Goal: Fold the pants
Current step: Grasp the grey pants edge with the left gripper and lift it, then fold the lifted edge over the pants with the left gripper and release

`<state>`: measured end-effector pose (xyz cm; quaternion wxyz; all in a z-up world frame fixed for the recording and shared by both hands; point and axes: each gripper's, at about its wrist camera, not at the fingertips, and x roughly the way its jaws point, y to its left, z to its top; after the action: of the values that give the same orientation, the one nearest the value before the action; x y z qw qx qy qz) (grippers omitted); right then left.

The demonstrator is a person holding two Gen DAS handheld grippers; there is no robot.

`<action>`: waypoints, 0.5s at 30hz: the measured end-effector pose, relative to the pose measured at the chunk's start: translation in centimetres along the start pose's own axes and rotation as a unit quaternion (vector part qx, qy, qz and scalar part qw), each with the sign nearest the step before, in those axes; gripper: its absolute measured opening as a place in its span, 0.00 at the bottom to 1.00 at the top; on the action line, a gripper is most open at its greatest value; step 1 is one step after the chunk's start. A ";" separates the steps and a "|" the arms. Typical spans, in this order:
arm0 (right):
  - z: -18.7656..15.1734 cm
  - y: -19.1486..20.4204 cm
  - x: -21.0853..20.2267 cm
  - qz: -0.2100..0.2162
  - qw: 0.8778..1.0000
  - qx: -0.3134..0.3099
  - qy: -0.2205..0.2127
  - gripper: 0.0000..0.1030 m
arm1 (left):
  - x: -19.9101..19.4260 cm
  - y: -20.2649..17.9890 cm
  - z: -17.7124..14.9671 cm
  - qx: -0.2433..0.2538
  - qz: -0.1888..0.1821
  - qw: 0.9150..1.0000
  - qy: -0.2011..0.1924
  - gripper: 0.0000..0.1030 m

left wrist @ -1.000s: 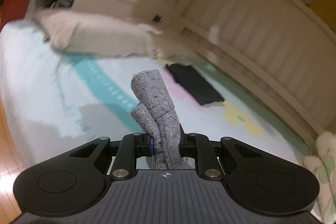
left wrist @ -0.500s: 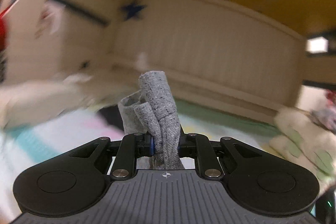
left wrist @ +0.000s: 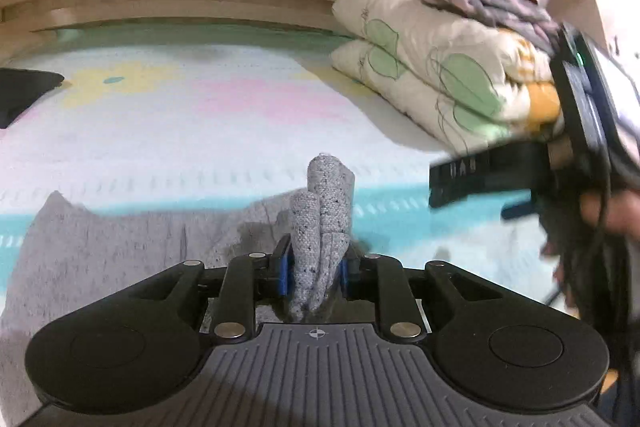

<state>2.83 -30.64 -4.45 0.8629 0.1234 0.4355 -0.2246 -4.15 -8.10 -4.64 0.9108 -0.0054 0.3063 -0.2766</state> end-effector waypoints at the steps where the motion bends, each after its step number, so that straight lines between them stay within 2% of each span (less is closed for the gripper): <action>1: 0.0 -0.2 -0.1 0.000 1.000 -0.004 -0.004 0.82 | -0.5 -0.2 -0.2 0.013 0.002 1.000 -0.006 0.20; 3: -0.1 -0.1 -0.3 0.016 1.000 -0.011 -0.007 0.82 | -1.9 0.1 -0.2 0.035 -0.007 0.999 -0.013 0.21; 7: -0.5 1.1 -0.3 0.057 0.998 -0.037 -0.006 0.82 | -5.1 1.2 0.0 0.064 -0.070 0.995 -0.038 0.24; 10: -0.7 2.4 -0.6 0.076 0.995 -0.057 -0.007 0.83 | -7.3 1.2 0.2 0.105 -0.092 0.987 -0.074 0.24; 12: -0.6 2.7 -0.6 0.088 0.994 -0.060 -0.003 0.83 | -8.4 1.7 0.3 0.103 -0.109 0.984 -0.100 0.24; 13: -0.6 2.7 -0.6 0.098 0.994 -0.054 0.001 0.83 | -8.5 2.1 0.4 0.097 -0.103 0.984 -0.104 0.25; 15: -0.6 2.5 -0.5 0.131 0.991 -0.035 0.014 0.84 | -7.7 2.8 1.0 0.091 -0.062 0.990 -0.090 0.25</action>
<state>3.34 -28.12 -4.35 0.8825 0.1522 0.4353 -0.0924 -7.26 -1.95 -0.10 0.9123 0.0337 0.1956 -0.3582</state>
